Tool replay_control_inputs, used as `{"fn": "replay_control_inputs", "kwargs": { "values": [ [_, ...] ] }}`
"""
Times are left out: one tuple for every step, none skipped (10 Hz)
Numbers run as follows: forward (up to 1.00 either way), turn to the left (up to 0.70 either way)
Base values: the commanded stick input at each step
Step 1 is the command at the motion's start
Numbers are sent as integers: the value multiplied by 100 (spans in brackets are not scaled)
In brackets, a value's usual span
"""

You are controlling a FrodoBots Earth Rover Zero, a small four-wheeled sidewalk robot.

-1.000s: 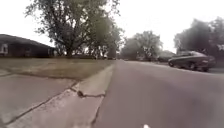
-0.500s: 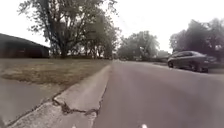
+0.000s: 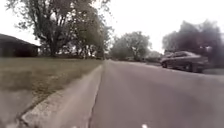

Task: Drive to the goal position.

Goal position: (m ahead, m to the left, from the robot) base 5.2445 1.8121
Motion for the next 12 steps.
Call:
{"fn": "replay_control_inputs", "kwargs": {
  "values": [
    [100,0],
    [100,0],
    [100,0],
    [100,0],
    [100,0],
    [100,0],
    [100,0],
    [100,0],
    [100,0],
    [100,10],
    [100,32],
    [100,36]
  ]
}}
